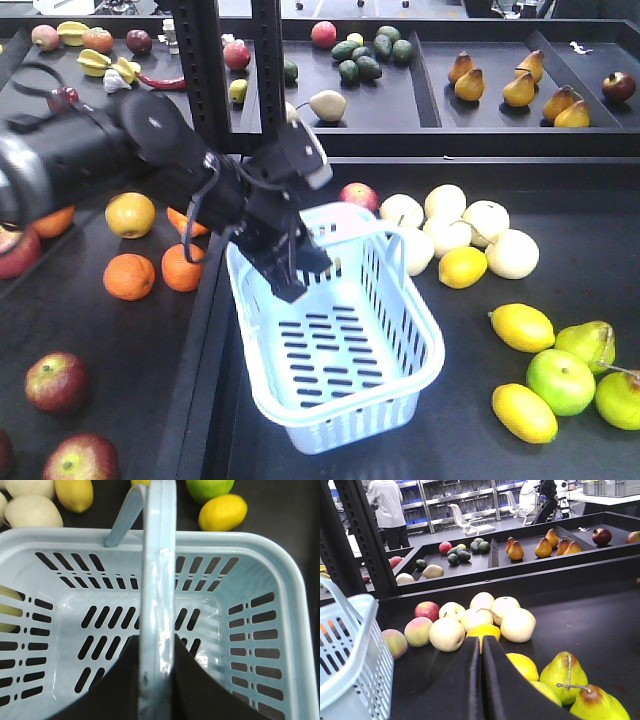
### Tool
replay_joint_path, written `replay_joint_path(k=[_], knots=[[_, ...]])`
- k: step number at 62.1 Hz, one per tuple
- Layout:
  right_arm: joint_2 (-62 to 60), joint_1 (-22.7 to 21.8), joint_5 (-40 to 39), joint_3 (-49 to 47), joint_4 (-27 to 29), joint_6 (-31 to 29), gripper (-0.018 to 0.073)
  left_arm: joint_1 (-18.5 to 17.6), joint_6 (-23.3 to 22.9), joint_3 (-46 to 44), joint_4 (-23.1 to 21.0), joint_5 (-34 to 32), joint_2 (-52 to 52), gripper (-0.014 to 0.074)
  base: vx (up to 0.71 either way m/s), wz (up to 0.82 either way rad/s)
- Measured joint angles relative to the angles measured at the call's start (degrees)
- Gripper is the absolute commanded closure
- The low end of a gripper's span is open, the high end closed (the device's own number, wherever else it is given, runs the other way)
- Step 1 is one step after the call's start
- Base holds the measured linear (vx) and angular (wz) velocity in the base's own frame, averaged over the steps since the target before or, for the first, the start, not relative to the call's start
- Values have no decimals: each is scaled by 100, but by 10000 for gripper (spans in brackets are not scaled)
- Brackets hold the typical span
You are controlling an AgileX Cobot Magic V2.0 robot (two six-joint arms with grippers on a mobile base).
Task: Pick three apples into basket with both arms
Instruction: 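Lower the left gripper and close it around the basket handle, then lift the basket by its handle with the left gripper toward the robot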
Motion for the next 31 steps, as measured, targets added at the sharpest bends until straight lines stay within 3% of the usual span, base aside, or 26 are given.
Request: replay_joint_path(k=[31], knots=[[0,0,0,0,0,0,564,0,-1596,0,51,1202,-1455,603,0,0]])
